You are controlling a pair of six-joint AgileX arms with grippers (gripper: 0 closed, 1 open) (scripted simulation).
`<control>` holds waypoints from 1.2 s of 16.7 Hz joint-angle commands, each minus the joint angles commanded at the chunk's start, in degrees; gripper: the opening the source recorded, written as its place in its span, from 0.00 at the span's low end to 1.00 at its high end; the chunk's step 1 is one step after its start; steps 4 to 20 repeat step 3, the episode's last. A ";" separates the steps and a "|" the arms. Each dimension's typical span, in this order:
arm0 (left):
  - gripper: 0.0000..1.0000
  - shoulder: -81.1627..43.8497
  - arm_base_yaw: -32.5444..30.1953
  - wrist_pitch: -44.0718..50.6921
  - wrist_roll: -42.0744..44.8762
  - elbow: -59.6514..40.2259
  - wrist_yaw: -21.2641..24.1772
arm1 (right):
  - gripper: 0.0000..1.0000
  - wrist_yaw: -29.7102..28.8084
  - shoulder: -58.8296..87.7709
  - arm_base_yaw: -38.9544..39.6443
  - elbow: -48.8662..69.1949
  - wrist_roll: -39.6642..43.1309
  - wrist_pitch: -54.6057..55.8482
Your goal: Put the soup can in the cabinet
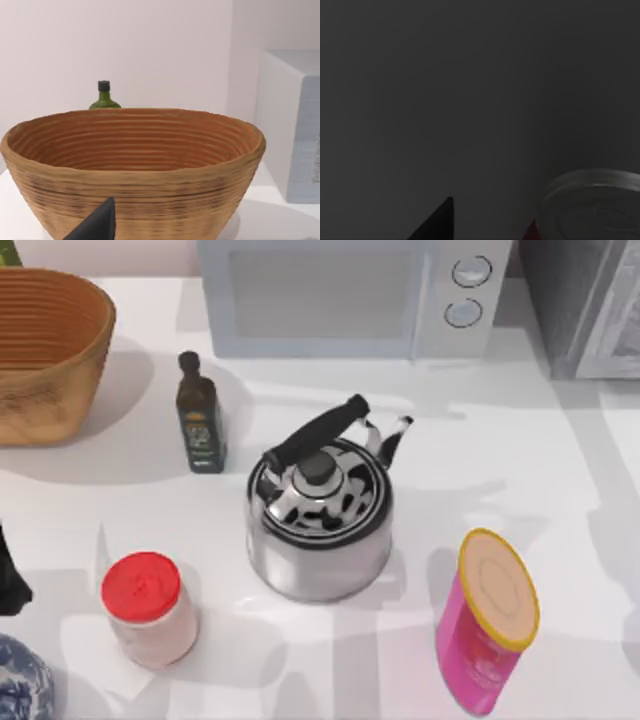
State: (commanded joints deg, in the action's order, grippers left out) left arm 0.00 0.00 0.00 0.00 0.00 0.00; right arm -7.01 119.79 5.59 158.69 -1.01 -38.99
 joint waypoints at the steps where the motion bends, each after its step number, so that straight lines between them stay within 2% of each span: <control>1: 1.00 0.00 0.00 0.00 0.00 0.00 0.00 | 1.00 0.00 0.00 0.00 0.00 0.00 0.00; 20: 1.00 0.00 0.00 0.00 0.00 0.00 0.00 | 1.00 0.00 0.00 0.00 0.00 0.00 0.00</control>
